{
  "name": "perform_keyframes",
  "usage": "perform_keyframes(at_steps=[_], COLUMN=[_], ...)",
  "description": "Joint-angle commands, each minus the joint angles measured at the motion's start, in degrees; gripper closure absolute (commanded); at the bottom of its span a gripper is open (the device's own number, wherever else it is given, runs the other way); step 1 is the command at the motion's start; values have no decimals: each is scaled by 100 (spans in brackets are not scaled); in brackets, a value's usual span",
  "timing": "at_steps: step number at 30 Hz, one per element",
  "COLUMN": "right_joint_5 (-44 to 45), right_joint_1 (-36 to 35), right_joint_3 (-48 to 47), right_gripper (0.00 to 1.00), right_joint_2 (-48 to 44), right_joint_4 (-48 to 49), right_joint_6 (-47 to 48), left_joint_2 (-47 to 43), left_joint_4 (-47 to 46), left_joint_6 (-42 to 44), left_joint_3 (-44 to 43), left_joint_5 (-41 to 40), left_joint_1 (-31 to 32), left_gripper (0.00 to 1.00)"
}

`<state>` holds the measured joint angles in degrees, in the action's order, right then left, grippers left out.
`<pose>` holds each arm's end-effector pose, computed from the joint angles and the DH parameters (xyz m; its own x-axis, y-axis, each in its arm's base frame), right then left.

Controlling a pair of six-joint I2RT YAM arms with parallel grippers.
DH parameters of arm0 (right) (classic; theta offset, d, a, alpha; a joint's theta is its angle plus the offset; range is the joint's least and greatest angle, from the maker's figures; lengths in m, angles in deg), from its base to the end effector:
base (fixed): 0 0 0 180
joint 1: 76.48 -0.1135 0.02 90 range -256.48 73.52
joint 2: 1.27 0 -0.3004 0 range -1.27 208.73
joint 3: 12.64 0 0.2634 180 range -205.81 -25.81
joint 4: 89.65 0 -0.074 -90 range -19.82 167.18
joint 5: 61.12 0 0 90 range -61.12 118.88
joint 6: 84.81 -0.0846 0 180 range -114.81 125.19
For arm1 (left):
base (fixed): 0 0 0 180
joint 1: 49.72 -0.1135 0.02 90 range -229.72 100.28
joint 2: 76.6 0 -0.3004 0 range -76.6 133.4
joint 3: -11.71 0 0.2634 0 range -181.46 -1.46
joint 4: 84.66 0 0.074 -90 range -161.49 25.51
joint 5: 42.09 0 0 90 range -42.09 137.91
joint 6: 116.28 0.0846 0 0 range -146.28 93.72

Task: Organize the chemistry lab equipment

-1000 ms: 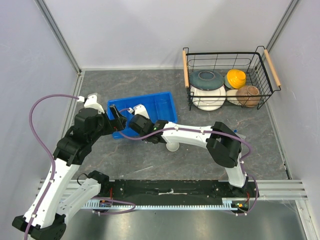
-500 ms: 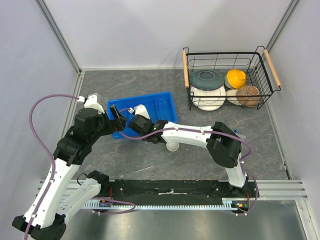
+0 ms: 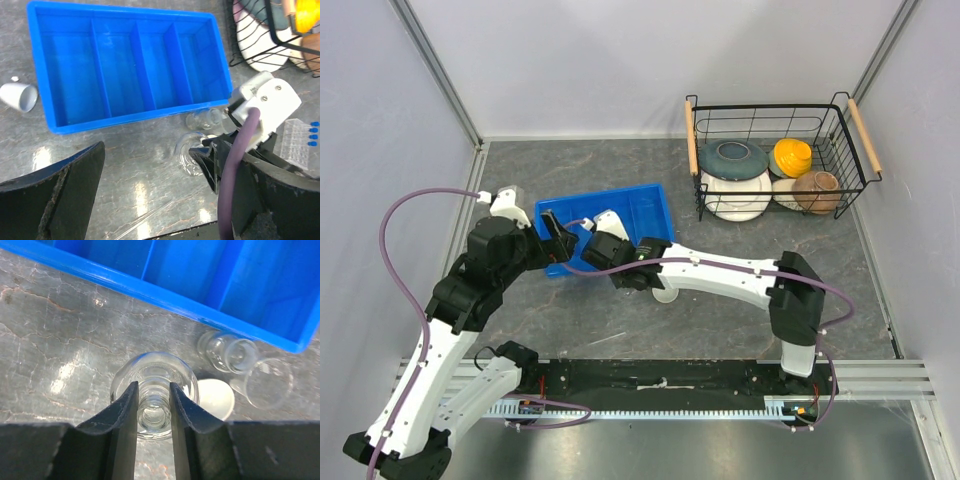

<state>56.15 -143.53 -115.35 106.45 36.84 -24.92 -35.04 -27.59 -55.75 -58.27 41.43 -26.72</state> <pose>0.2118 0.4009 0.2494 -0.6515 -0.3950 -0.6478 -0.4605 0.8844 -0.0761 0.1562 -0.0559 0.3624 -0.5304 -0.3059 -0.7906 0.0415 0.9221 -0.3846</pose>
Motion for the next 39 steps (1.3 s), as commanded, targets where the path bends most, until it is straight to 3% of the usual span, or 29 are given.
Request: perform_keyframes(at_steps=[1, 12, 16, 23, 33, 39], right_joint_5=[454, 535, 455, 296, 464, 481], right_joint_1=[-81, 1009, 1211, 1071, 404, 157], right_joint_3=[-608, -1557, -1926, -1831, -1690, -1655], right_gripper=[100, 100, 100, 100, 100, 100], right_joint_2=[-919, -455, -243, -181, -6, 170], right_joint_4=[-106, -238, -255, -273, -291, -255], right_joint_6=[75, 391, 523, 471, 295, 172], left_joint_2=[-8, -227, -315, -403, 97, 194], left_joint_4=[-22, 4, 136, 93, -136, -320], left_joint_6=[214, 249, 267, 197, 47, -181], left_joint_3=[118, 215, 84, -382, -1471, -1701], left_joint_5=[-3, 68, -300, -407, 383, 955], left_joint_1=[2, 2, 2, 2, 2, -6], left_gripper=[1, 1, 1, 1, 1, 2])
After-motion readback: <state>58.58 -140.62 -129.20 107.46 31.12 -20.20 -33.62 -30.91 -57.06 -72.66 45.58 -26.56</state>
